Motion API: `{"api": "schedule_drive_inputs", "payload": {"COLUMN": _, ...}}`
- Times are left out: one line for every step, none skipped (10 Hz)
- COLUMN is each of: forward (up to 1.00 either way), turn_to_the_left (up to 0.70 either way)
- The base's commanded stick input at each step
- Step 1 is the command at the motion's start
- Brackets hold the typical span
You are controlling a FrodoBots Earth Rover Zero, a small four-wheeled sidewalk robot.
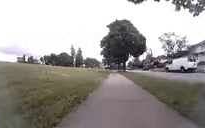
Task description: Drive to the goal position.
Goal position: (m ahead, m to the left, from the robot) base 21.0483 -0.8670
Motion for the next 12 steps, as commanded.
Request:
{"api": "schedule_drive_inputs", "payload": {"forward": 0.70, "turn_to_the_left": 0.00}}
{"api": "schedule_drive_inputs", "payload": {"forward": 0.70, "turn_to_the_left": 0.00}}
{"api": "schedule_drive_inputs", "payload": {"forward": 0.70, "turn_to_the_left": 0.00}}
{"api": "schedule_drive_inputs", "payload": {"forward": 0.70, "turn_to_the_left": 0.00}}
{"api": "schedule_drive_inputs", "payload": {"forward": 0.70, "turn_to_the_left": 0.00}}
{"api": "schedule_drive_inputs", "payload": {"forward": 0.70, "turn_to_the_left": 0.00}}
{"api": "schedule_drive_inputs", "payload": {"forward": 0.70, "turn_to_the_left": 0.00}}
{"api": "schedule_drive_inputs", "payload": {"forward": 0.70, "turn_to_the_left": 0.00}}
{"api": "schedule_drive_inputs", "payload": {"forward": 0.70, "turn_to_the_left": 0.00}}
{"api": "schedule_drive_inputs", "payload": {"forward": 0.70, "turn_to_the_left": 0.00}}
{"api": "schedule_drive_inputs", "payload": {"forward": 0.70, "turn_to_the_left": 0.00}}
{"api": "schedule_drive_inputs", "payload": {"forward": 0.70, "turn_to_the_left": 0.00}}
